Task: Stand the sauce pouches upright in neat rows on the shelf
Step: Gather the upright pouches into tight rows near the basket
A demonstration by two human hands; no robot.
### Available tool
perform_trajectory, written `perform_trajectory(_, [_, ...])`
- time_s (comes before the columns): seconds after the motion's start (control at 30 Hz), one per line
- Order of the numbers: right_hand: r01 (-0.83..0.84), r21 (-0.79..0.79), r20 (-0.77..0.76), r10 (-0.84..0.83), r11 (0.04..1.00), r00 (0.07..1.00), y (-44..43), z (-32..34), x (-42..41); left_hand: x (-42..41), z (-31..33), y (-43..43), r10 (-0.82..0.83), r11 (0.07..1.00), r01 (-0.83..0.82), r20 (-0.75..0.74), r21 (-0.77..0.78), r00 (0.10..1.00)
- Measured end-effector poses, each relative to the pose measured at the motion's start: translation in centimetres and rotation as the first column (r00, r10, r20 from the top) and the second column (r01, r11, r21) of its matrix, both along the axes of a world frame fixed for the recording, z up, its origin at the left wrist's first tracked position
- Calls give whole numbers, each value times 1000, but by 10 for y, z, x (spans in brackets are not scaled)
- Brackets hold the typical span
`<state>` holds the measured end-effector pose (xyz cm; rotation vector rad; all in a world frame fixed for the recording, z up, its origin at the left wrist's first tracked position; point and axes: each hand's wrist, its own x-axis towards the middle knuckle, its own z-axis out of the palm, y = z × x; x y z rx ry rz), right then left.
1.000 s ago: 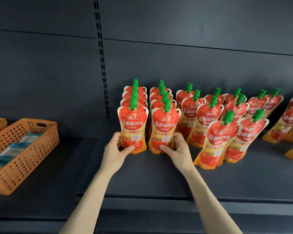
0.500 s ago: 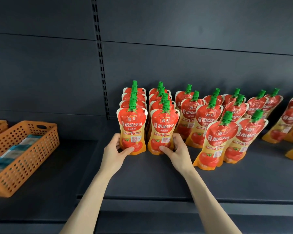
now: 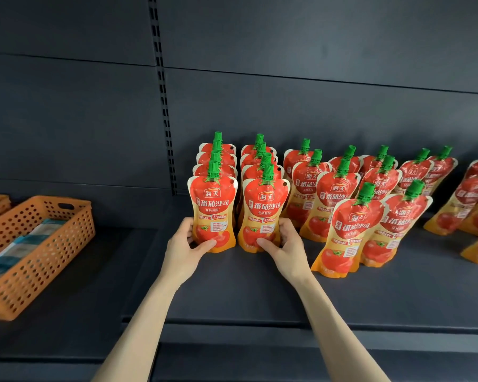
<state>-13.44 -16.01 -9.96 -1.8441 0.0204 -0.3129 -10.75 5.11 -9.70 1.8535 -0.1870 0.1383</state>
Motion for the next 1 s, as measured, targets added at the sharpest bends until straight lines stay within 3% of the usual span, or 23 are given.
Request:
perform_trajectory(0.57, [55, -72, -35, -58, 996, 998, 4, 10, -13, -7, 4, 0, 39, 998, -40, -24, -43, 999])
perform_trajectory(0.77, [202, -172, 43, -198, 964, 979, -4, 9, -53, -53, 5, -5, 267, 964, -263, 127, -50, 955])
perform_trajectory(1.0, [337, -64, 195, -320, 939, 927, -59, 39, -104, -78, 34, -84, 15, 994, 10, 232, -105, 973])
